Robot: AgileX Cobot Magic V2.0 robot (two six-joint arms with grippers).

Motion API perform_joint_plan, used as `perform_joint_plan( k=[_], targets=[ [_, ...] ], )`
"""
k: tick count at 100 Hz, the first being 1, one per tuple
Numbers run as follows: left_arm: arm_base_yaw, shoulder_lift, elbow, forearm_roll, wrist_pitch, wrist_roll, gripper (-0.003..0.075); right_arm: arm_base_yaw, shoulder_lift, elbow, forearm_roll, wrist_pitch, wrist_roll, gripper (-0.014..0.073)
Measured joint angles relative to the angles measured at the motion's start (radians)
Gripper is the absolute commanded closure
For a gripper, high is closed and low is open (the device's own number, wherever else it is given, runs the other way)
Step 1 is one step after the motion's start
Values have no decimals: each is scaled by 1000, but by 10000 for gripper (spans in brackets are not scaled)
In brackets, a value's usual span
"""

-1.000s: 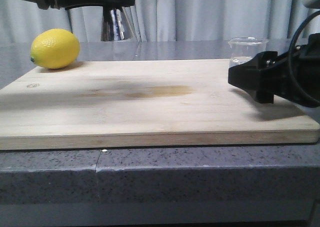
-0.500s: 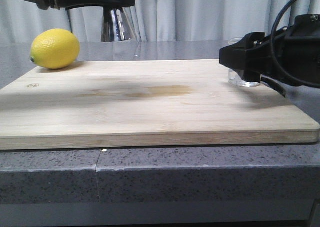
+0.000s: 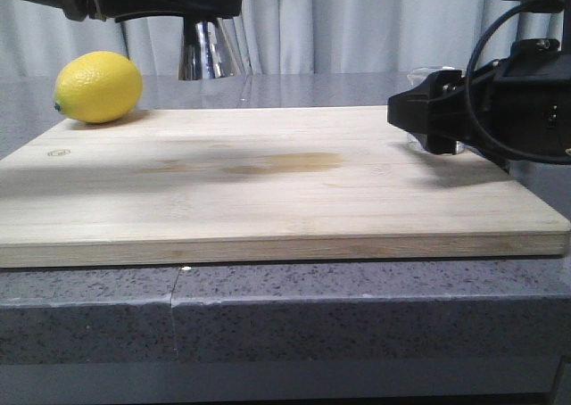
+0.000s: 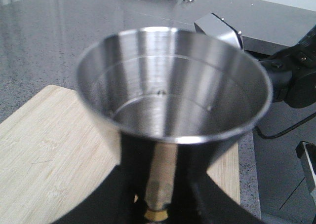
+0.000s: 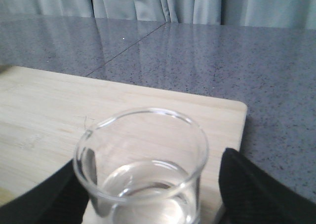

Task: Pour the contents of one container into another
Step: 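Lift the beaker and carry it over the jigger with the right gripper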

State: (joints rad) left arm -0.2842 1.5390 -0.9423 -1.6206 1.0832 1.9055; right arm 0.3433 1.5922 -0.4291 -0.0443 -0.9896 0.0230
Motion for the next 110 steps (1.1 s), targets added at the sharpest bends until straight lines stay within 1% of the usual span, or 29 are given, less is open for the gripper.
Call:
perform_joint_plan(
  k=[1, 10, 16, 27, 49, 65, 82, 87, 93, 102, 110],
  targets=[
    [0, 0, 0, 0, 0, 0, 740, 0, 0, 0, 0, 0, 0, 172],
    [0, 0, 0, 0, 0, -2, 740, 0, 0, 0, 0, 0, 0, 269],
    [0, 0, 0, 0, 0, -4, 740, 0, 0, 0, -2, 0, 0, 319],
    [0, 0, 0, 0, 0, -4, 740, 0, 0, 0, -3, 0, -2, 362],
    [0, 0, 0, 0, 2, -4, 740, 0, 0, 0, -10, -2, -2, 372],
    [0, 0, 0, 0, 2, -4, 740, 0, -13, 0, -77, -4, -2, 393],
    [0, 0, 0, 2, 2, -4, 740, 0, -93, -2, -128, 3, -2, 393],
    [-2, 0, 0, 3, 2, -4, 740, 0, -123, -13, -151, 33, -2, 393],
    [-2, 0, 0, 4, 2, -4, 740, 0, -161, -38, -197, 106, 13, 393],
    [-2, 0, 0, 11, 2, -4, 740, 0, -218, -99, -282, 220, 50, 393],
    [-2, 0, 0, 15, 2, -4, 740, 0, -258, -163, -344, 286, 83, 393]
  ],
)
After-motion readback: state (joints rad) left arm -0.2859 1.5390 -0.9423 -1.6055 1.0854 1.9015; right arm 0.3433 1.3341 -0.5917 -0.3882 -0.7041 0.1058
